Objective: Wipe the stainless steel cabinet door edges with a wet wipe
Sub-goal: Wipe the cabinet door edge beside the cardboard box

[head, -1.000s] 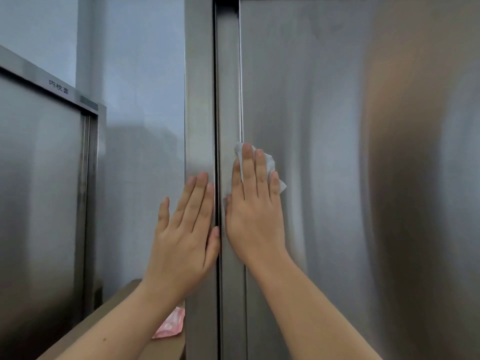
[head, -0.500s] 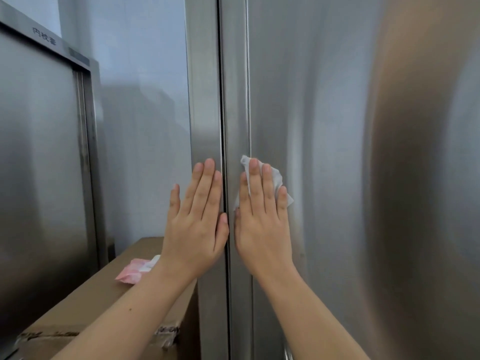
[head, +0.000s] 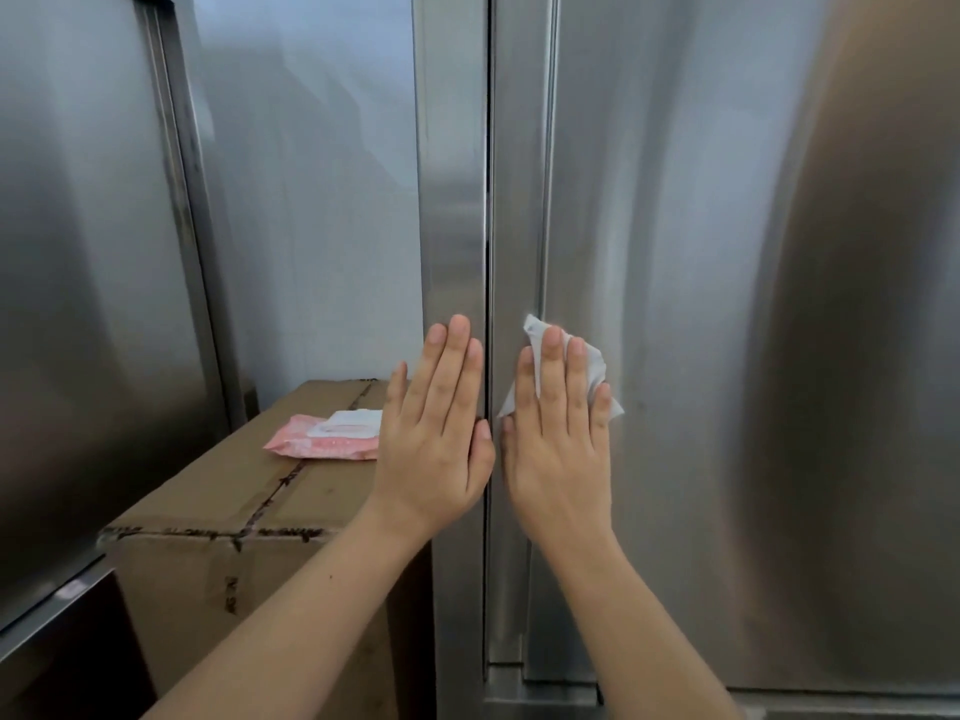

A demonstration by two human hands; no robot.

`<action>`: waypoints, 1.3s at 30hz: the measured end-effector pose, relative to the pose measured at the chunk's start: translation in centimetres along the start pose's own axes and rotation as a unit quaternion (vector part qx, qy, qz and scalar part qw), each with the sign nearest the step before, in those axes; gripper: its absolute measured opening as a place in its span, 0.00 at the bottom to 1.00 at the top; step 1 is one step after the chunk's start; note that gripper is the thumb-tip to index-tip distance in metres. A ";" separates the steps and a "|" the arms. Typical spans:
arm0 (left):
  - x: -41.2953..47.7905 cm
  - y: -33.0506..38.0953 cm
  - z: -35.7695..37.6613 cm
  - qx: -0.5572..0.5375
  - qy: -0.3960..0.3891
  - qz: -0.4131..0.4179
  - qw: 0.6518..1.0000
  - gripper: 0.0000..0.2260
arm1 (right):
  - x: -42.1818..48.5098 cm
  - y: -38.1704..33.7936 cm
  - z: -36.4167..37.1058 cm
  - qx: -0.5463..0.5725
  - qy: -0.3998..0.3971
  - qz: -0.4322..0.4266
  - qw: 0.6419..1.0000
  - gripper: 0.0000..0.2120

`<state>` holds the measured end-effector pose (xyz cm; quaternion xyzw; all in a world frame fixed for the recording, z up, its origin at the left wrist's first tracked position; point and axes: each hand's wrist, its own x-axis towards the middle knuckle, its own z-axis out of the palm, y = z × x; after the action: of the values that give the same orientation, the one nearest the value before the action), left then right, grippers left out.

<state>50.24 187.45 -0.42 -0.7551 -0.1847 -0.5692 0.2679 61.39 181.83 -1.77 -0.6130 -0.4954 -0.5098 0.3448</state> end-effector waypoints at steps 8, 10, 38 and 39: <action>-4.4 0.0 0.4 -0.018 -0.035 0.029 0.999 0.29 | -6.8 -1.7 1.1 0.058 -0.069 0.080 0.993 0.27; -5.4 0.0 0.4 -0.017 -0.046 0.034 0.998 0.29 | -8.4 -1.7 1.2 0.059 -0.089 0.074 0.991 0.29; -9.5 0.6 1.2 -0.052 -0.071 0.031 0.996 0.29 | -25.3 -3.1 0.7 0.108 -0.284 0.079 0.950 0.27; -9.7 0.6 1.2 -0.053 -0.070 0.034 0.996 0.29 | -25.0 -3.0 0.7 0.112 -0.280 0.075 0.951 0.27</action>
<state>48.78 188.00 -10.06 -0.8120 -0.1468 -0.5148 0.2327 58.97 176.91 -26.40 -0.7242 -0.5781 -0.2318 0.2960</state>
